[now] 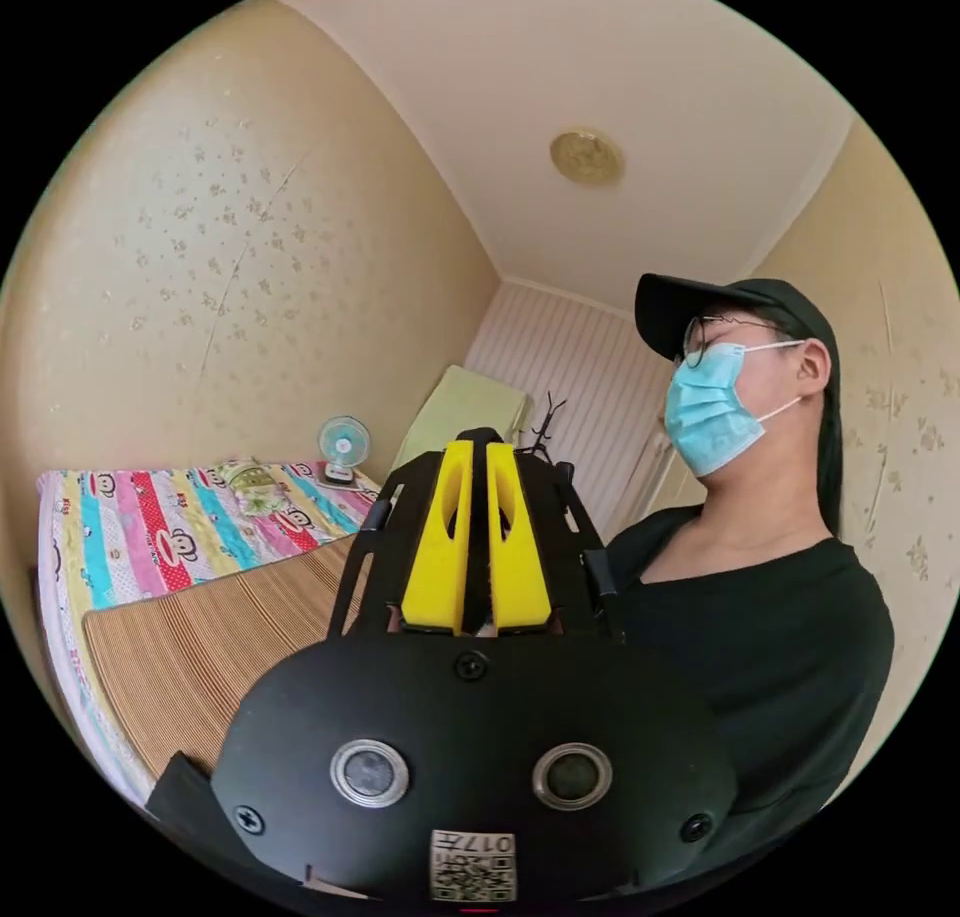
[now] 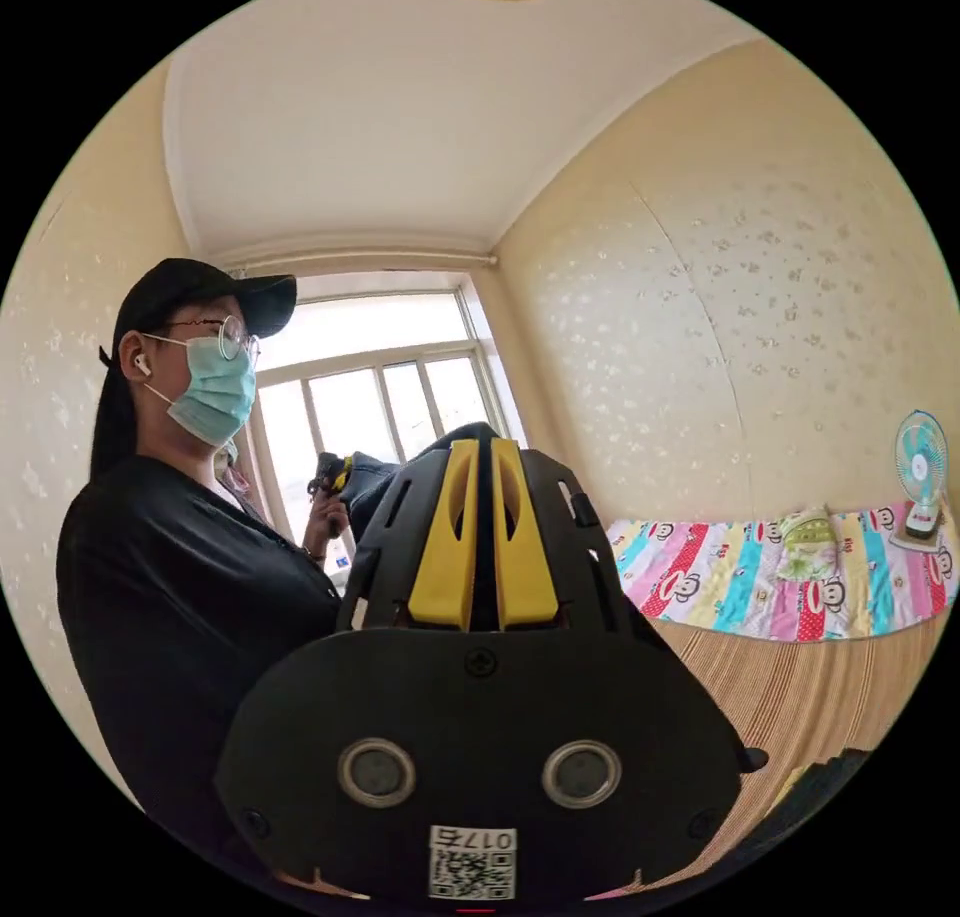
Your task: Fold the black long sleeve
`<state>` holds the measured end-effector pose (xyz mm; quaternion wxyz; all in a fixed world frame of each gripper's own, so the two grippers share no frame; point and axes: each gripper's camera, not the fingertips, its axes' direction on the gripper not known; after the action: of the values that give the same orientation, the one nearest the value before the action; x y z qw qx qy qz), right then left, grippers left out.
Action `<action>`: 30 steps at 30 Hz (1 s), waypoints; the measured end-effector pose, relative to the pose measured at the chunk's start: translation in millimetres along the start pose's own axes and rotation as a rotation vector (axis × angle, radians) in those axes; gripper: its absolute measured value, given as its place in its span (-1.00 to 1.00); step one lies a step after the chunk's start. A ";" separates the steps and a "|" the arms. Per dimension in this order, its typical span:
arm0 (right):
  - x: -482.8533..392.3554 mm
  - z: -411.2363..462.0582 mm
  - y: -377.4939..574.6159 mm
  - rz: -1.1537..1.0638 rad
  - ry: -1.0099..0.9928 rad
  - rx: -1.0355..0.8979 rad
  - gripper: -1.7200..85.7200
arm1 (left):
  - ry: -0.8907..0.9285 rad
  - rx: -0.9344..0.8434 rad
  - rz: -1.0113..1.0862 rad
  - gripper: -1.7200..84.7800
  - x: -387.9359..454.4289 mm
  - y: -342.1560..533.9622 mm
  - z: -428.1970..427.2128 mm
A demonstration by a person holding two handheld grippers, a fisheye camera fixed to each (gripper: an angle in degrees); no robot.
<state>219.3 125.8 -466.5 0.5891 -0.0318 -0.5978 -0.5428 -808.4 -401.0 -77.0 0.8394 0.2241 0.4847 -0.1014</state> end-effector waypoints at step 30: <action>248.7 336.2 474.0 0.869 0.349 -1.536 -0.78 | -0.673 -0.985 -1.128 -0.77 -425.8 330.3 52.6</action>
<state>239.6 400.8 102.3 0.6414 -0.5573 0.0926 -0.5191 -857.0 -155.7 403.3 0.7649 -0.4899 0.2356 -0.3455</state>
